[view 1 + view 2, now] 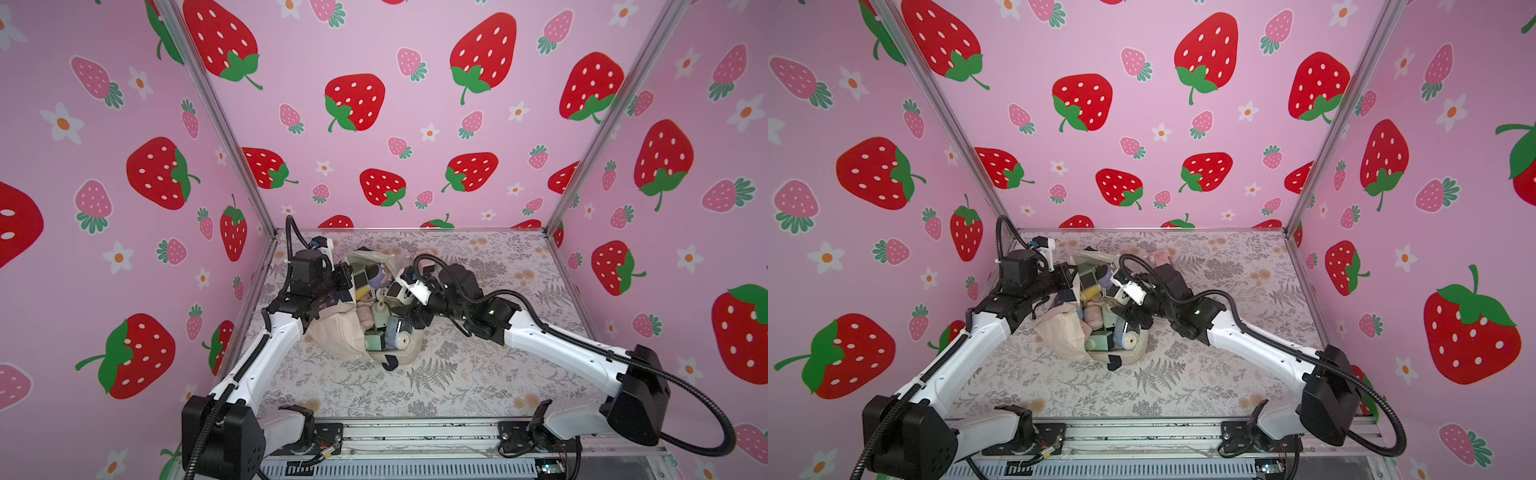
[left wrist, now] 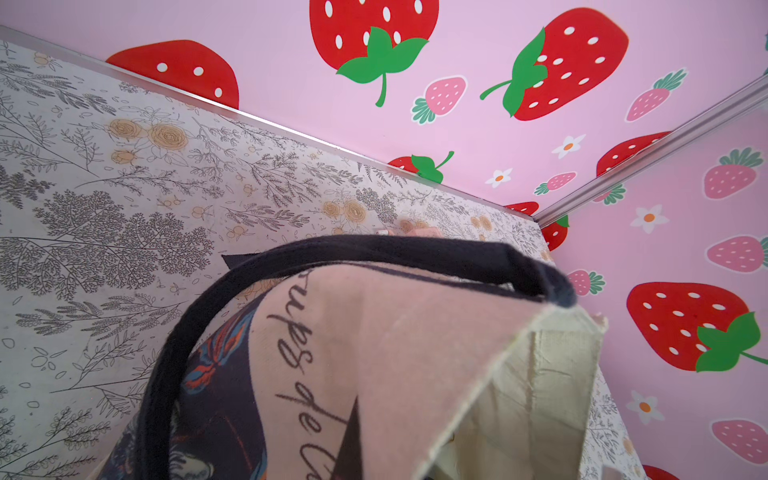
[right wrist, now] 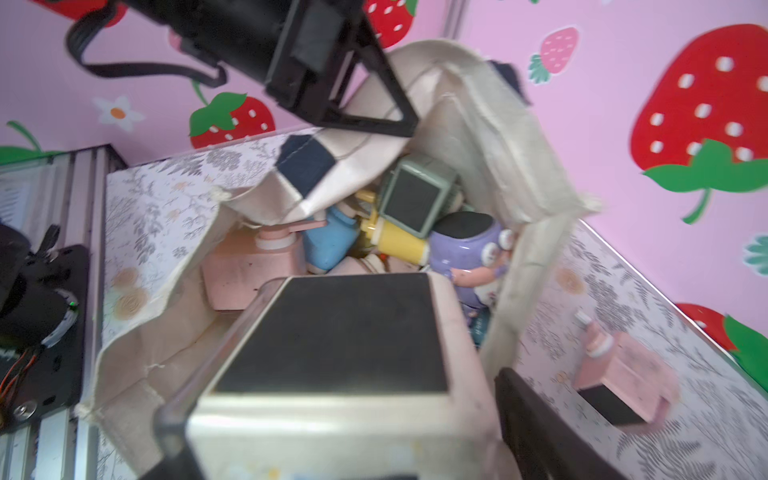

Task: Take out the pencil sharpeners from the tote bags
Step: Pick up the pencil sharpener from the canvas bag, then place the pencil sharpener at the center of the board.

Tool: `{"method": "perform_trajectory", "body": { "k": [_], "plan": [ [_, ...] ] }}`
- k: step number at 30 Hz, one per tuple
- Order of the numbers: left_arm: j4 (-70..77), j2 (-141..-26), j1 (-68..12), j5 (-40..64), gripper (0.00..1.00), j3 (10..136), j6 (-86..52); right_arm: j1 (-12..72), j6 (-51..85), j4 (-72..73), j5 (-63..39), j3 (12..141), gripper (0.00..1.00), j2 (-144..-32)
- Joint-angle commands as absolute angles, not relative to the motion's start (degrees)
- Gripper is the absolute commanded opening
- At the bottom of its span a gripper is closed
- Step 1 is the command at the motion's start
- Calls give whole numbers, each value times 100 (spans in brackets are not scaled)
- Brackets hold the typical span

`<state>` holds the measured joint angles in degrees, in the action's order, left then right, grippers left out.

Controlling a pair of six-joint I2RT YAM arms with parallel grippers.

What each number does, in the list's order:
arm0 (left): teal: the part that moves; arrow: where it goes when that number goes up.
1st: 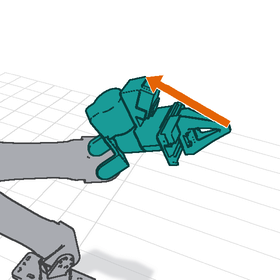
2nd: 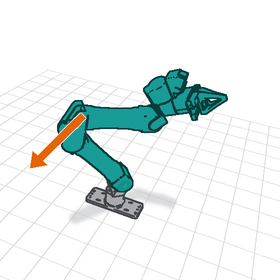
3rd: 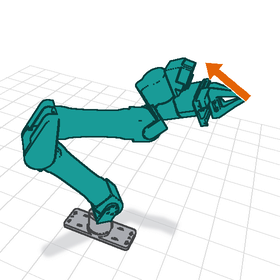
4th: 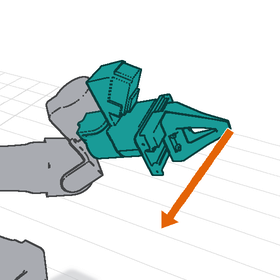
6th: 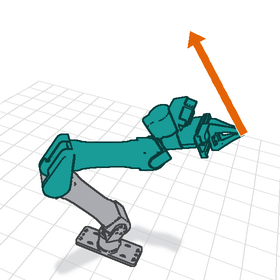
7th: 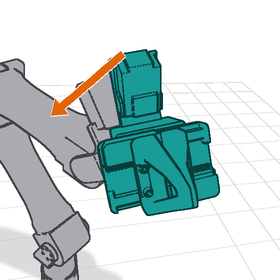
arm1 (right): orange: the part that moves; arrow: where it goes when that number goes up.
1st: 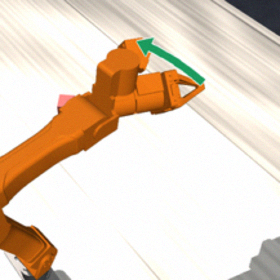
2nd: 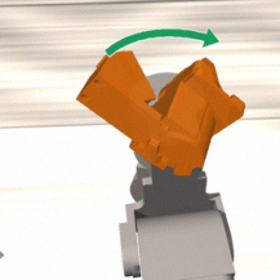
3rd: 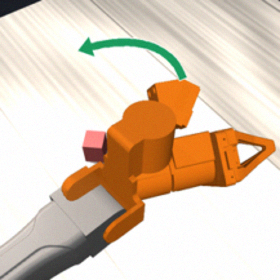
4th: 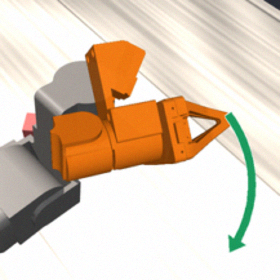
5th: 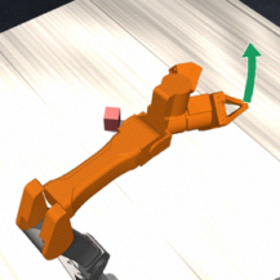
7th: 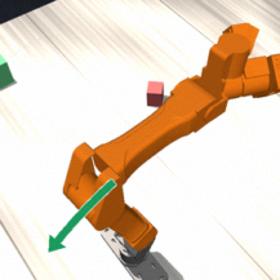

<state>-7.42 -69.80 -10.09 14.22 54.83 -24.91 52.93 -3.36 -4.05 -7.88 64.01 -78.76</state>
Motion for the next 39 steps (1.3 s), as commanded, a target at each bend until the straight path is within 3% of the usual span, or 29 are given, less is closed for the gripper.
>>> {"method": "perform_trajectory", "body": {
  "k": [1, 7, 12, 28, 39],
  "plan": [
    [-684, -6943, -1063, 1580, 0, 5414, -2489, 4672, 361, -488, -383, 6290, 45, -7574],
    [-686, -6926, -1058, 1486, 0, 5396, -2437, 3265, 1206, -580, -242, 6202, 44, -7768],
    [-757, -6853, -1063, 1446, 0, 5407, -2417, 2556, 1545, -825, -129, 6596, 44, -8575],
    [-787, -6750, -1063, 1367, 0, 5361, -2468, 2232, 1171, -2960, -138, 9895, 43, -11850],
    [-788, -6829, -1089, 1323, 0, 5394, -2450, 2227, 1136, -3690, -265, 11456, 44, -13321]
  ]
}}
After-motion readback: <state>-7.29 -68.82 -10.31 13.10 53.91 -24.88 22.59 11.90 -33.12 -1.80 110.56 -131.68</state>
